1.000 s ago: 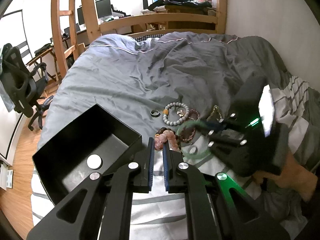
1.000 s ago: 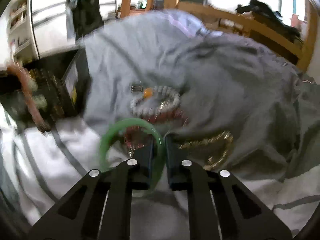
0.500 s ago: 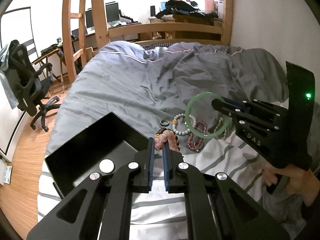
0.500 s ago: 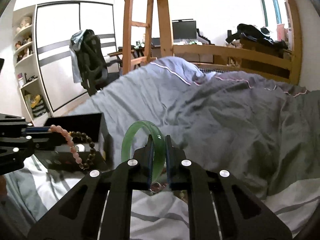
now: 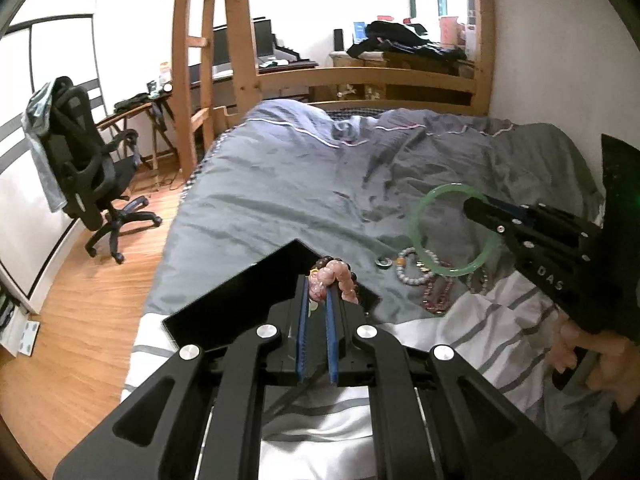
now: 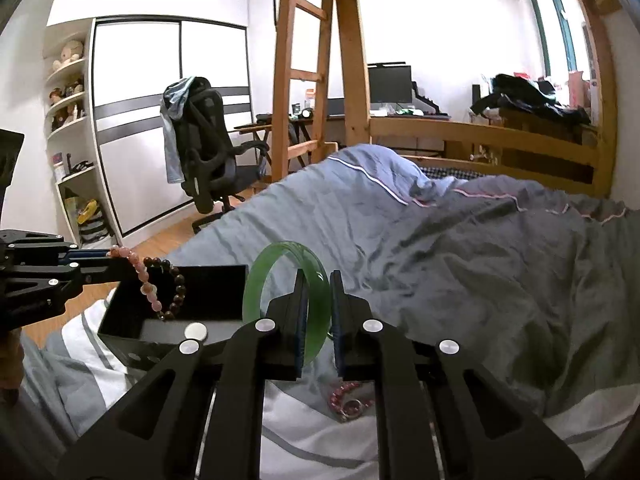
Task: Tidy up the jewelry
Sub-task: 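Lift the green bangle with the right tool while the left tool carries the pink bracelet over the box, then open both tools to drop the bangle and pink bracelet into the black box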
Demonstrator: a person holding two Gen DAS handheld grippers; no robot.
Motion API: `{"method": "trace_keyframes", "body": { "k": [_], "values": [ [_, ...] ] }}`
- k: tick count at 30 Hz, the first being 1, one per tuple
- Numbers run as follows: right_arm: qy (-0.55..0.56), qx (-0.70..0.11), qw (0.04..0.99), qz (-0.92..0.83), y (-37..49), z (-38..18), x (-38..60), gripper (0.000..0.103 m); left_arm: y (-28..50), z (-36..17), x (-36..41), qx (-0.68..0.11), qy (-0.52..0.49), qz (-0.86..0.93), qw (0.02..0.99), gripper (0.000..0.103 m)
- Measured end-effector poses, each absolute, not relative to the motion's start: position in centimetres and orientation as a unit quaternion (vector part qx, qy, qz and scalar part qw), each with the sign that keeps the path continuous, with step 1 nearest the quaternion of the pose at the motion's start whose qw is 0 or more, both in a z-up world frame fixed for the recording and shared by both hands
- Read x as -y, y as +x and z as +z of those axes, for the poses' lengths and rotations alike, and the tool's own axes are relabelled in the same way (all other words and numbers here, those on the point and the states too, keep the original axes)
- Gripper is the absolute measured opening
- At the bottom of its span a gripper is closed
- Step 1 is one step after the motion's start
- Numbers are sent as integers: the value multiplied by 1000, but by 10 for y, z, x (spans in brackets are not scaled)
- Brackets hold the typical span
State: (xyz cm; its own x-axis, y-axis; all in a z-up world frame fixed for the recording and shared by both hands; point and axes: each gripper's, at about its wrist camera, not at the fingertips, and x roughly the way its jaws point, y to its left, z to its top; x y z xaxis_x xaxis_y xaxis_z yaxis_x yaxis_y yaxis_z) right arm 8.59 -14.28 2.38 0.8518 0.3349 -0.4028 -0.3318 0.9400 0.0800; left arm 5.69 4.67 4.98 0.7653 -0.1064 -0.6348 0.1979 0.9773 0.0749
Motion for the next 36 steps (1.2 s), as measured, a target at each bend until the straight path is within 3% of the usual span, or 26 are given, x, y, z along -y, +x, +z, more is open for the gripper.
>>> {"method": "trace_keyframes", "body": {
  "k": [12, 25, 27, 28, 29, 30, 33, 35, 36],
  "values": [
    [-7, -203, 956, 210, 100, 26, 83, 12, 64, 46, -89, -347, 47, -35, 936, 8],
    [-58, -239, 935, 257, 105, -7, 33, 14, 76, 33, -114, -380, 20, -7, 925, 8],
    [-42, -244, 931, 269, 105, -9, 32, 15, 74, 35, -116, -377, 13, -4, 926, 15],
    [-34, -244, 930, 274, 104, -9, 33, 19, 73, 37, -118, -373, 7, -3, 928, 19],
    [-24, -244, 928, 279, 103, -7, 35, 24, 72, 39, -118, -368, 3, -1, 930, 33],
    [-21, -244, 928, 280, 103, -6, 37, 35, 71, 41, -119, -362, 0, 3, 932, 39],
    [3, -239, 928, 285, 100, 0, 47, 47, 67, 48, -122, -343, -10, 7, 939, 39],
    [7, -235, 933, 273, 97, 4, 55, 61, 67, 49, -122, -339, -17, 0, 940, 43],
    [9, -230, 936, 266, 94, 8, 60, 75, 66, 49, -119, -337, -15, -5, 941, 51]
  ]
}}
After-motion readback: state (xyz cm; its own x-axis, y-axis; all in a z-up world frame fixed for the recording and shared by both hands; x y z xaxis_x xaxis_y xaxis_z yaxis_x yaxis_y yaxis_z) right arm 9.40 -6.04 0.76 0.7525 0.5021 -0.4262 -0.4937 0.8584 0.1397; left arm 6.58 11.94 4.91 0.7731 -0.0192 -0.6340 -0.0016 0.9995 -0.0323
